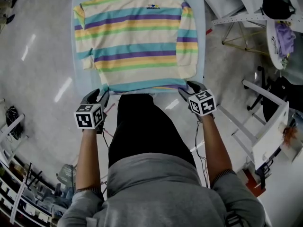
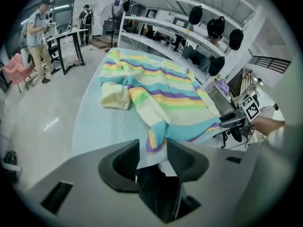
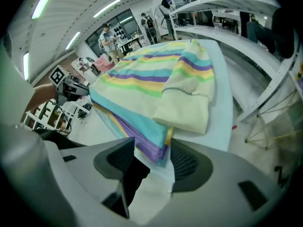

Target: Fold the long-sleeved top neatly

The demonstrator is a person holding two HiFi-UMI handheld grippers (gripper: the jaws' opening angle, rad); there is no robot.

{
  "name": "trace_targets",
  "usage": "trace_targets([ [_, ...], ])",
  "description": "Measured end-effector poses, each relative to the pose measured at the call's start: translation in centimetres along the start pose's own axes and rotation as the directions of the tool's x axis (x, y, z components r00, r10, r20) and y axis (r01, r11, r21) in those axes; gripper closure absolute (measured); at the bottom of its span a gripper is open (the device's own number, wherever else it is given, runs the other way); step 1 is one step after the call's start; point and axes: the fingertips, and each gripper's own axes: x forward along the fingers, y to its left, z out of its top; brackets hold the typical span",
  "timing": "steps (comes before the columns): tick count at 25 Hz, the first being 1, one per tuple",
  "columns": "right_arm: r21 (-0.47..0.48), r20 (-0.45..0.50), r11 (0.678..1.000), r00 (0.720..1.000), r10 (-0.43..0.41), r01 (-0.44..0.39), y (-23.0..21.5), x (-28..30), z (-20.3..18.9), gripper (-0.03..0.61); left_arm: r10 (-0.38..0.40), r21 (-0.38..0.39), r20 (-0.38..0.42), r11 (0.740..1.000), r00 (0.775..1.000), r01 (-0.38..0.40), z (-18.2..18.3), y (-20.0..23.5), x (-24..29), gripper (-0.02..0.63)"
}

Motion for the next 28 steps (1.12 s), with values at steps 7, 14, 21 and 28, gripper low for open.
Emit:
trace_targets([
  [7, 0.033, 0.067, 0.998, 0.996, -0.056, 0.053, -2.2, -2.8, 3.3, 0.281, 0.114, -0.035, 0.063, 0.993, 0.992, -0.112, 4.9, 4.5, -1.0, 0.403],
  [14, 0.070, 0.130, 0.991, 0.984, -0.118, 0.110, -5.1, -4.7, 9.5, 0.279, 0.195, -0.008, 0.089, 0.981, 0.977, -0.195, 11.5, 9.1, -0.9, 0.405],
  [21, 0.167, 0.094, 0.979, 0.986, -0.136, 0.119, -6.5, -3.4, 11.2, 0.278, 0.191, -0.026, 0.008, 0.981, 0.982, -0.190, 11.5, 10.7, 2.5, 0.405],
  [28, 0.180, 0.055, 0.976, 0.990, -0.131, 0.119, -5.4, -2.9, 13.3, 0.278, 0.194, -0.027, -0.061, 0.980, 0.979, -0.196, 9.5, 11.2, 5.0, 0.537],
])
